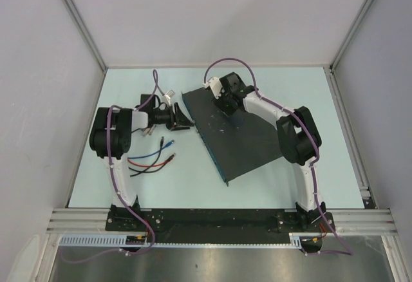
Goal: Pull the plug from the switch port
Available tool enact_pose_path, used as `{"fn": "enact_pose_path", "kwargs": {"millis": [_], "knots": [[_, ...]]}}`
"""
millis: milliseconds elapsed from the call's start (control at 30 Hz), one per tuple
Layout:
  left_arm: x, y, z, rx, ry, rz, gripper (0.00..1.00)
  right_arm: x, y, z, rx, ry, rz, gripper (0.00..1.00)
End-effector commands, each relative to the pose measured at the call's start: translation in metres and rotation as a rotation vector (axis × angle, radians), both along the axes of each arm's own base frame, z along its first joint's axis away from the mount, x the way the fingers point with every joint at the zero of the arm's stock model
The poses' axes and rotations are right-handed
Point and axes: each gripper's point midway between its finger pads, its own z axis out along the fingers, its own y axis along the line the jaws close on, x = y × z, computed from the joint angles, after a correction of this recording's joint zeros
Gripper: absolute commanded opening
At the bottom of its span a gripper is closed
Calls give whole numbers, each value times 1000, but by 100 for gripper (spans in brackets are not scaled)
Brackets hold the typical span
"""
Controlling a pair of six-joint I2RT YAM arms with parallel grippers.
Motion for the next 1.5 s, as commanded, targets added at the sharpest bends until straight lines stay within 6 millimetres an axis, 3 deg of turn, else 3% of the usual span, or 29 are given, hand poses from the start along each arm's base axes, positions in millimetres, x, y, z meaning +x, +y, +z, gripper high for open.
{"fn": "enact_pose_path", "kwargs": {"millis": [0, 467, 833, 933, 1067, 1133, 1167, 1200, 1233, 1267, 1300, 1367, 1467], "knots": [[-1, -11, 0, -44, 1, 35, 57, -80, -25, -111, -184, 340, 32, 35], [-25, -36, -1, -121, -36, -45, 57, -84, -22, -108, -197, 338, 41, 35], [-47, -56, 38, -315, -174, -204, 47, -85, -17, -106, -194, 329, 50, 35], [-53, -57, 53, -370, -214, -240, 38, -85, -17, -106, -191, 329, 48, 36], [-57, -51, 58, -348, -209, -254, 26, -84, -17, -106, -190, 329, 50, 35], [-53, -48, 66, -287, -341, -298, 23, -82, -16, -105, -184, 324, 48, 35], [-68, -44, 49, -249, -168, -299, 22, -82, -15, -104, -181, 322, 48, 35], [-59, -43, 59, -180, -397, -400, 22, -80, -17, -104, -181, 323, 44, 36], [-69, -43, 60, -163, -409, -460, 22, -80, -17, -104, -179, 324, 43, 36], [-108, -36, 59, -172, -201, -498, 22, -78, -16, -103, -174, 320, 42, 35], [-103, -35, 68, -170, -381, -575, 22, -77, -18, -104, -174, 320, 38, 36], [-127, -24, 76, -207, -275, -581, 21, -76, -17, -104, -170, 317, 38, 36], [-122, -16, 69, -185, -314, -560, 21, -74, -18, -104, -167, 317, 35, 35]]}}
